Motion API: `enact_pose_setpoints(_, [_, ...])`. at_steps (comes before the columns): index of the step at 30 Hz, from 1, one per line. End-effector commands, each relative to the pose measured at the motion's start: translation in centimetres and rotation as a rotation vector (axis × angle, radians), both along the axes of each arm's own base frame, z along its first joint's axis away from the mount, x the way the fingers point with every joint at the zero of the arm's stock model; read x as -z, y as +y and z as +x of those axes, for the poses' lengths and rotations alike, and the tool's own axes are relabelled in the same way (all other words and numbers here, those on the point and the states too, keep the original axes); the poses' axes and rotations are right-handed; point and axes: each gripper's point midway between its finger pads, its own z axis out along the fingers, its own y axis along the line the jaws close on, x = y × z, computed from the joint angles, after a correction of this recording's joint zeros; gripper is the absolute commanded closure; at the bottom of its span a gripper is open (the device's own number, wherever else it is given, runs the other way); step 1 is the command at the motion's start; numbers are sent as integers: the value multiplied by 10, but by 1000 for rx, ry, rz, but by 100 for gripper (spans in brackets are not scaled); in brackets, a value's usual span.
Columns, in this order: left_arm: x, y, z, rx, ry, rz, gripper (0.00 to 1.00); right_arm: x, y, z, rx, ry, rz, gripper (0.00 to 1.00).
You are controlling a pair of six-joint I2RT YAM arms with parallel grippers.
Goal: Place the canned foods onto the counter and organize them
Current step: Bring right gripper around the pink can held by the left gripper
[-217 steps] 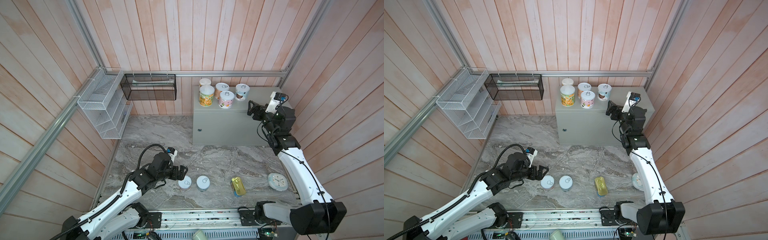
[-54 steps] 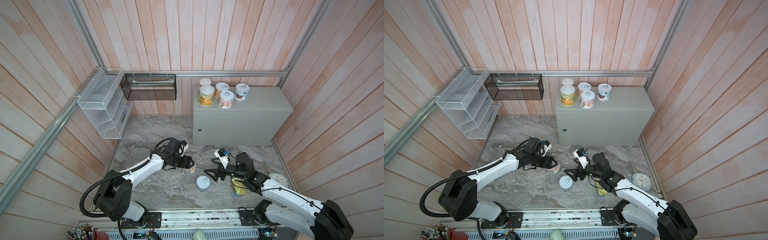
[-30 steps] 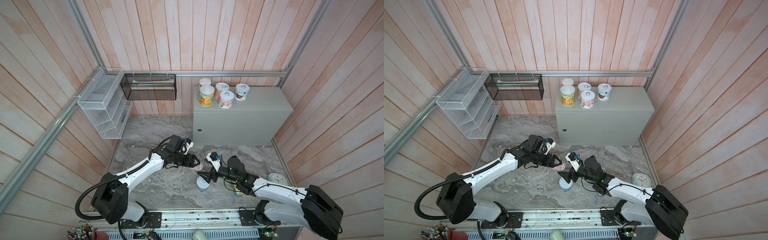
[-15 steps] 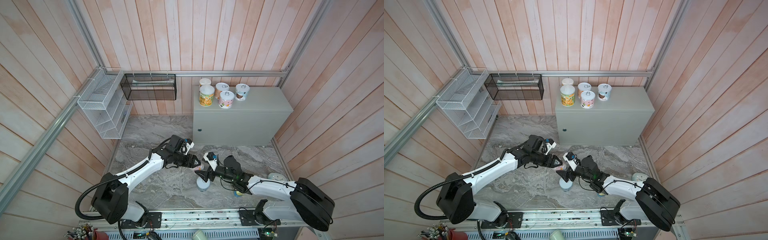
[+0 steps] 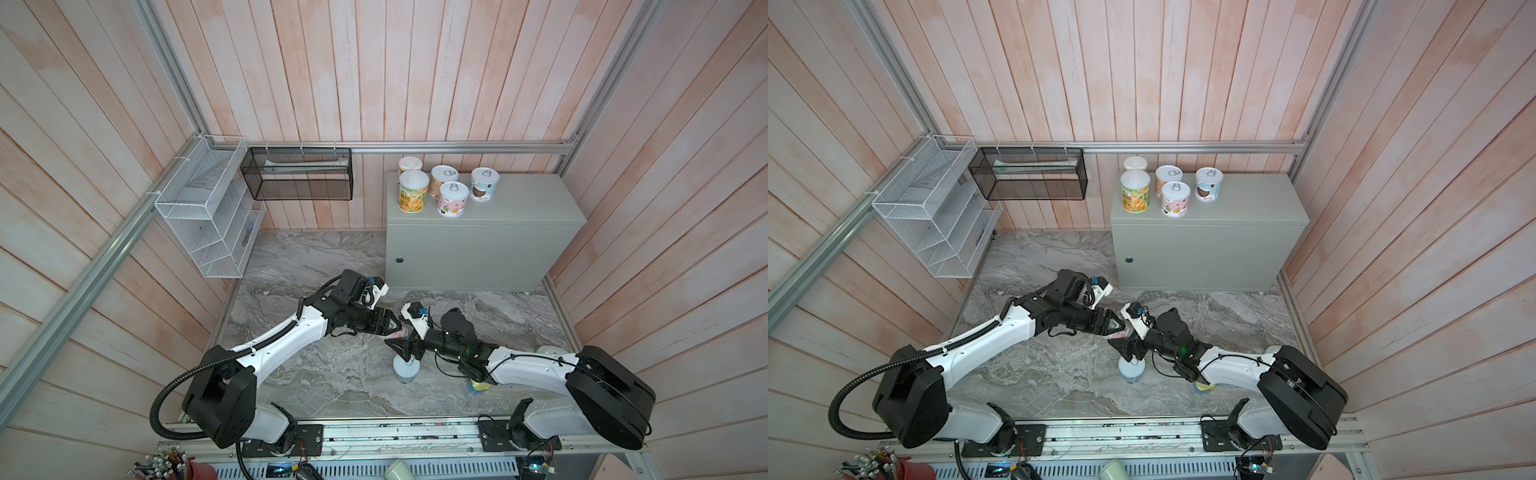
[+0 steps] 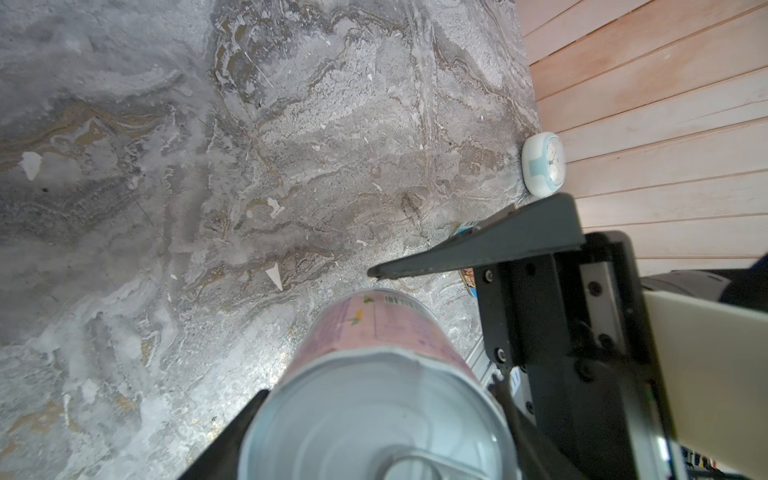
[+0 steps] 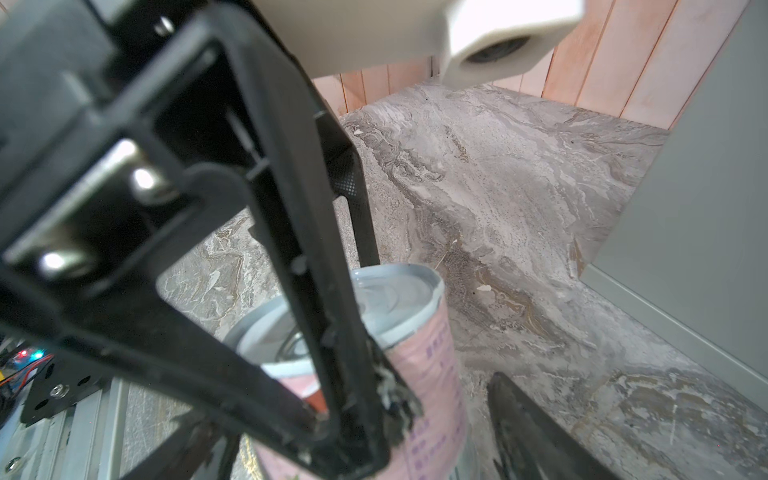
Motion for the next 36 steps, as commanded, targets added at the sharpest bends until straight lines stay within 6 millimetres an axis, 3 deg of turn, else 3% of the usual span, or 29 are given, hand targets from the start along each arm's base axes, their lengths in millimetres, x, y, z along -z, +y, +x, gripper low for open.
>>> enact_pose_setpoints(1, [-33,-12,6,33,-63,-83,44,-13,8,5,-2,-35,27,11])
enact_pose_setpoints(12, [-35,-13,5,30,-58,-96,44,-13,5,15,58,-44,34,12])
enact_pose_setpoints(21, [-28,-14,1,32,-28,-104,44,-18,9,20,65,-67,46,11])
enact_pose_setpoints(36, [-14,-18,-3,57,8,-78,44,-7,12,19,45,-102,-24,7])
